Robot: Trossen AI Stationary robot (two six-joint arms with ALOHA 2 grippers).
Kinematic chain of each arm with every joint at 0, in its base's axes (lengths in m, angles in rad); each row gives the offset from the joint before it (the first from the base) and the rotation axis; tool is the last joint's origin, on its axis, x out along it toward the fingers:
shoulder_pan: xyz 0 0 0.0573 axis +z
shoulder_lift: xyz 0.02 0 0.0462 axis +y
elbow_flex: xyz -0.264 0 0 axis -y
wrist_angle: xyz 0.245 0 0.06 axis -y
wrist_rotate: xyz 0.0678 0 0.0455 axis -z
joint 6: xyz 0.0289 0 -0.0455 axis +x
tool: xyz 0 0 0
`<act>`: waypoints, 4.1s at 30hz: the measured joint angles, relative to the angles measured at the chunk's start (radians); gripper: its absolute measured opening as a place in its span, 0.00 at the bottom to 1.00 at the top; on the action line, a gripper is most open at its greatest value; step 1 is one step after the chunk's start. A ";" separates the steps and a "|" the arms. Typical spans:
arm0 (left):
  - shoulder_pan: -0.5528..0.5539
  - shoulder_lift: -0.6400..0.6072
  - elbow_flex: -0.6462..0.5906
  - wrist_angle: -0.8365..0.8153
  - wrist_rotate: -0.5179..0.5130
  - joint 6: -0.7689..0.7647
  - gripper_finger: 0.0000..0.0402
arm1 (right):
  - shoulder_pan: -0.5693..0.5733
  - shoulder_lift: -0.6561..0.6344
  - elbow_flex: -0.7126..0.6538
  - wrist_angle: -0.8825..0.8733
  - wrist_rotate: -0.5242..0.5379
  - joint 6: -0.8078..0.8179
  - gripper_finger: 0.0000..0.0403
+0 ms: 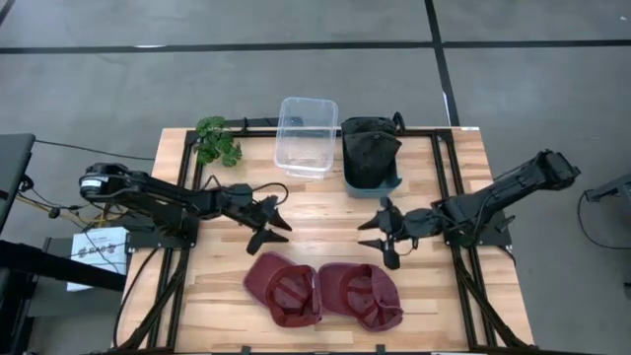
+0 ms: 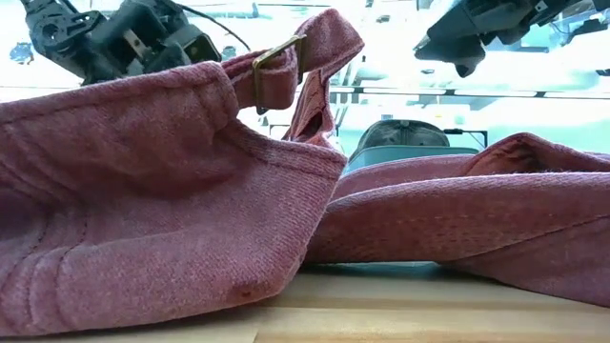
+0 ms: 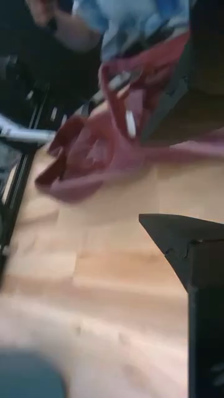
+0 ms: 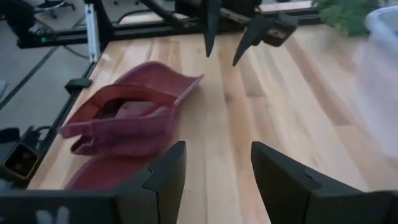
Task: Pick & Place hat
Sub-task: Put the left red cap into the transparent bin
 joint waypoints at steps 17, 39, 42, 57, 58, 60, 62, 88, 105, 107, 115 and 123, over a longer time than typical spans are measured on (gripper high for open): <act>-0.336 -0.028 0.038 0.061 -0.123 0.001 0.45 | 0.233 0.112 0.001 -0.038 -0.001 0.349 0.43; -0.651 -0.011 0.037 0.235 -0.617 0.012 0.45 | 0.734 0.176 0.001 -0.323 0.333 1.165 0.43; -0.649 0.018 0.037 0.288 -0.620 0.039 0.45 | 0.766 0.240 0.001 -0.317 0.364 1.243 0.43; -0.633 0.188 0.107 0.043 -0.668 -0.233 0.45 | 0.753 0.418 0.001 0.082 0.495 0.860 0.43; -0.633 0.186 0.107 0.026 -0.696 -0.233 0.45 | 0.751 0.418 0.001 0.082 0.495 0.851 0.43; -0.633 0.176 0.107 0.009 -0.735 -0.203 0.45 | 0.748 0.418 0.001 0.084 0.494 0.842 0.43; -0.625 0.152 0.107 -0.011 -0.745 -0.157 0.45 | 0.748 0.417 0.001 0.087 0.493 0.836 0.43; -0.319 0.058 0.106 -0.315 -0.386 -0.009 0.41 | 0.757 0.416 0.001 0.125 0.492 0.813 0.43; -0.276 0.120 0.105 -0.318 -0.294 -0.028 0.34 | 0.757 0.416 0.001 0.149 0.491 0.809 0.43; -0.271 0.120 0.105 -0.324 -0.264 -0.028 0.33 | 0.756 0.416 0.001 0.149 0.491 0.809 0.43; -0.271 0.120 0.105 -0.350 -0.220 -0.020 0.15 | 0.757 0.416 0.001 0.148 0.491 0.808 0.43; -0.287 0.115 0.105 -0.312 -0.220 0.018 0.05 | 0.737 0.416 0.001 0.176 0.521 0.780 0.43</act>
